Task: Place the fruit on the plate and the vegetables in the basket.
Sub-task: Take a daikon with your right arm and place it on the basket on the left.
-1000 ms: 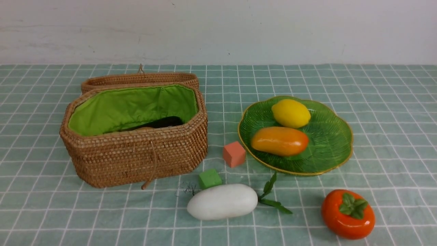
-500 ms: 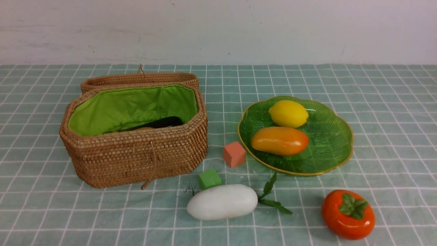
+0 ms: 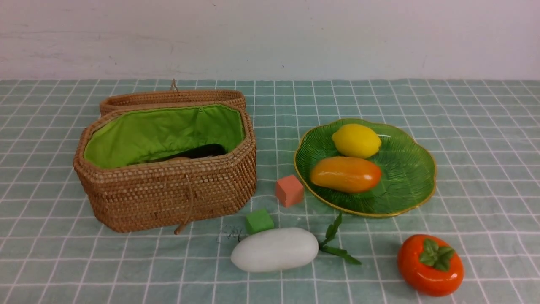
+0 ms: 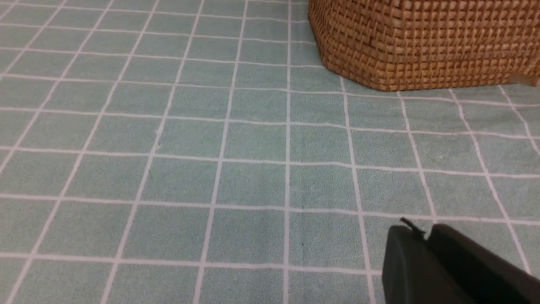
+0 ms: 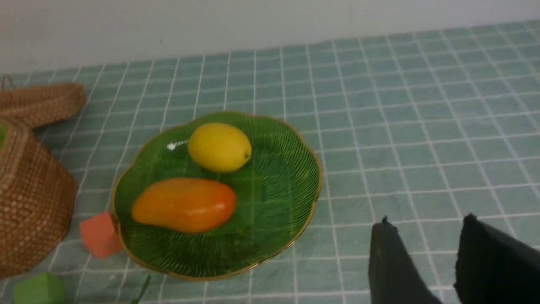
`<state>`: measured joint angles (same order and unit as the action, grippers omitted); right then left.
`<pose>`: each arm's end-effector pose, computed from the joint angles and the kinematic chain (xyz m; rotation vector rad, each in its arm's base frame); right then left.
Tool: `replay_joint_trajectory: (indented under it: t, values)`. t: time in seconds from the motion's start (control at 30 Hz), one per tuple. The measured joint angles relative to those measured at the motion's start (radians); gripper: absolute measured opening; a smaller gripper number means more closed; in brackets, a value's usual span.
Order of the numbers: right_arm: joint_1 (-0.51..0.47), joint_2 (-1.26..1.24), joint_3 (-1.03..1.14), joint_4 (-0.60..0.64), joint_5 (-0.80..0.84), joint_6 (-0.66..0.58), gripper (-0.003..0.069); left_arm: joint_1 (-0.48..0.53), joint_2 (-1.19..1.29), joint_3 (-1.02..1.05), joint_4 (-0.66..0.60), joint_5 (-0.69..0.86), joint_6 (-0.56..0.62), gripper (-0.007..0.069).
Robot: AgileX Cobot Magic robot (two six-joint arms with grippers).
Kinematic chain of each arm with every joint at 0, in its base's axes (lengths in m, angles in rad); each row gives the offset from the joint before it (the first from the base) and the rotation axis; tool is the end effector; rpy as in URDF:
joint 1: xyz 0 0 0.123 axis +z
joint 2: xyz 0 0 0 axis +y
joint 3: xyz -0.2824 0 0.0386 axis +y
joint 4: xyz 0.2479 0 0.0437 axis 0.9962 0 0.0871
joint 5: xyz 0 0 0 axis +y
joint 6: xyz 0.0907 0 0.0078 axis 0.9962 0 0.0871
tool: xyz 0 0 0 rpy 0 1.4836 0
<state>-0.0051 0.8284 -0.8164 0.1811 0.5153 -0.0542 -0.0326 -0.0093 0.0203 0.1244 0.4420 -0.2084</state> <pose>0.1682 0.0072 0.3597 0.0522 2.0046 0.1522 0.0507 0.0032 0.1676 -0.0965 1.9308 -0.0344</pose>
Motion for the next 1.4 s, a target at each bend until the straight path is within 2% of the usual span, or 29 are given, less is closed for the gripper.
replay_joint_trajectory:
  t: [0.1, 0.23, 0.27, 0.3, 0.33, 0.4, 0.57, 0.6, 0.63, 0.77, 0.87, 0.9, 0.93, 0.97, 1.2, 1.4]
  values:
    - [0.026, 0.059, -0.006, 0.093, 0.013, -0.107, 0.0242, 0.000, 0.000, 0.000, 0.000, 0.000, 0.000, 0.0070]
    - [0.121, 0.171, -0.006, 0.291, 0.091, -0.388, 0.0242, 0.000, 0.000, 0.000, 0.000, 0.000, 0.000, 0.0074]
    - [0.128, 0.176, -0.006, 0.307, 0.094, -0.400, 0.0242, 0.000, 0.000, 0.000, 0.000, 0.000, 0.000, 0.0074]
    - [0.152, 0.225, -0.008, 0.366, 0.121, -0.495, 0.0242, 0.000, 0.000, 0.000, 0.000, 0.000, 0.000, 0.0075]
    - [0.155, 0.230, -0.008, 0.373, 0.125, -0.504, 0.0242, 0.000, 0.000, 0.000, 0.000, 0.000, 0.000, 0.0075]
    - [0.170, 0.294, -0.027, 0.458, 0.160, -0.597, 0.0242, 0.000, 0.000, 0.000, 0.000, 0.000, 0.000, 0.0076]
    - [0.175, 0.383, -0.062, 0.544, 0.188, -0.715, 0.0265, 0.000, 0.000, 0.000, 0.000, 0.000, 0.000, 0.0079]
    - [0.184, 0.423, -0.084, 0.564, 0.209, -0.763, 0.0297, 0.000, 0.000, 0.000, 0.000, 0.000, 0.000, 0.0081]
    - [0.186, 0.426, -0.088, 0.566, 0.211, -0.767, 0.0297, 0.000, 0.000, 0.000, 0.000, 0.000, 0.000, 0.0081]
    - [0.258, 0.505, -0.187, 0.571, 0.301, -0.804, 0.0444, 0.000, 0.000, 0.000, 0.000, 0.000, 0.000, 0.0085]
    - [0.341, 0.563, -0.276, 0.534, 0.329, -0.806, 0.0587, 0.000, 0.000, 0.000, 0.000, 0.000, 0.000, 0.0086]
    - [0.354, 0.567, -0.287, 0.524, 0.330, -0.808, 0.0596, 0.000, 0.000, 0.000, 0.000, 0.000, 0.000, 0.0086]
    - [0.401, 0.604, -0.326, 0.478, 0.330, -0.810, 0.0645, 0.000, 0.000, 0.000, 0.000, 0.000, 0.000, 0.0088]
    - [0.436, 0.631, -0.352, 0.436, 0.330, -0.818, 0.0664, 0.000, 0.000, 0.000, 0.000, 0.000, 0.000, 0.0088]
    - [0.649, 0.842, -0.503, 0.110, 0.304, -0.879, 0.0664, 0.000, 0.000, 0.000, 0.000, 0.000, 0.000, 0.0092]
    - [0.716, 0.985, -0.564, -0.063, 0.239, -0.884, 0.0660, 0.000, 0.000, 0.000, 0.000, 0.000, 0.000, 0.0093]
